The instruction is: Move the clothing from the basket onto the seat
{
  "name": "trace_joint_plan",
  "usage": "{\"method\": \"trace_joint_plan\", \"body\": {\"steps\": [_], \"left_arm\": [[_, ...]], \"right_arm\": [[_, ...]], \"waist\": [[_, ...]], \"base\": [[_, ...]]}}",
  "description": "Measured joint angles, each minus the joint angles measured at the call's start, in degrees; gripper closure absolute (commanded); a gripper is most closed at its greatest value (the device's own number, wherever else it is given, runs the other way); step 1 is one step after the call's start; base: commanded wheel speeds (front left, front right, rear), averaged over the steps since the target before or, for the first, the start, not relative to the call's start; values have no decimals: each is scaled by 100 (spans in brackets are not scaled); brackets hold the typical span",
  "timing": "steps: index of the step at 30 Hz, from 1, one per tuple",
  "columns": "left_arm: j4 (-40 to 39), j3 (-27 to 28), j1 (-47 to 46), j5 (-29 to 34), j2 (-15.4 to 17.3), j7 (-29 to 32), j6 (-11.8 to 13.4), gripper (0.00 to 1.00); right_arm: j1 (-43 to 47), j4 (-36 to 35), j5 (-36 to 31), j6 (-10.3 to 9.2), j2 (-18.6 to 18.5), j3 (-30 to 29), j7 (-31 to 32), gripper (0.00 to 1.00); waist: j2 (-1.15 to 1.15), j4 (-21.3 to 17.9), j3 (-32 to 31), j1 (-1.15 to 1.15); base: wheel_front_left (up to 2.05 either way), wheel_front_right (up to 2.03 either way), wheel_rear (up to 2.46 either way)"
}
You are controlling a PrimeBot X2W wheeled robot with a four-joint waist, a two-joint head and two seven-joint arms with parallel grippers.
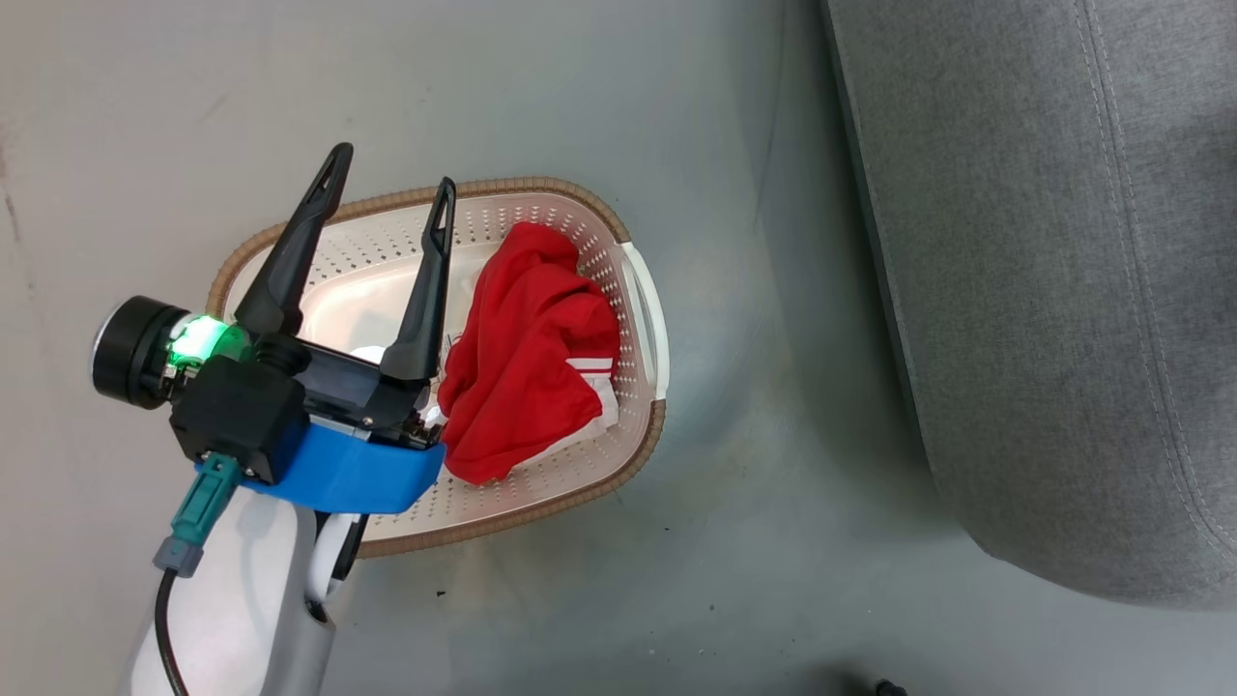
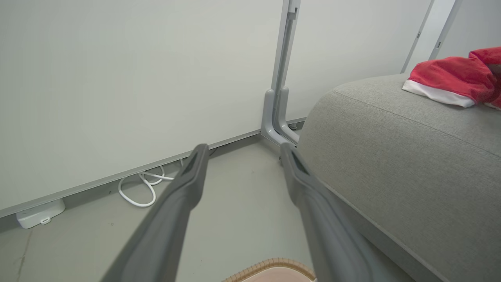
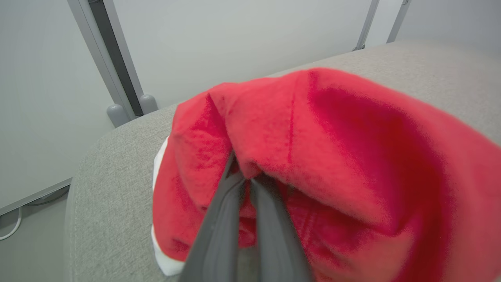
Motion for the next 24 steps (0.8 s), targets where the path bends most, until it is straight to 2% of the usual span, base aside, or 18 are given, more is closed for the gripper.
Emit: {"method": "trace_joint_plan", "body": {"steps": [1, 2, 3, 4, 13, 24], "left_arm": [[9, -1, -3, 0, -4, 0, -1, 0], [23, -8, -9, 0, -12, 0, 0, 0], [37, -21, -13, 0, -24, 0, 0, 0], [47, -40, -13, 0, -44, 0, -1, 0], [261, -163, 13, -121, -224, 0, -1, 0], [595, 18, 393, -408, -560, 0, 0, 0]], "right_arm": [[0, -33, -15, 0, 3, -21, 0, 100], [1, -67, -37, 0, 7, -42, -1, 73], [7, -101, -54, 0, 13, -44, 0, 31], [25, -144, -92, 0, 14, -30, -1, 0], [503, -194, -256, 0, -5, 0, -1, 0], [1544, -460, -488, 0, -25, 172, -3, 0]], "waist": [[0, 0, -13, 0], [0, 0, -29, 0], [0, 1, -52, 0], [0, 5, -80, 0], [0, 97, -541, 0], [0, 335, -1559, -1]], "base": [[0, 0, 0], [0, 0, 0], [0, 0, 0], [0, 0, 0], [0, 0, 0], [0, 0, 0]]}}
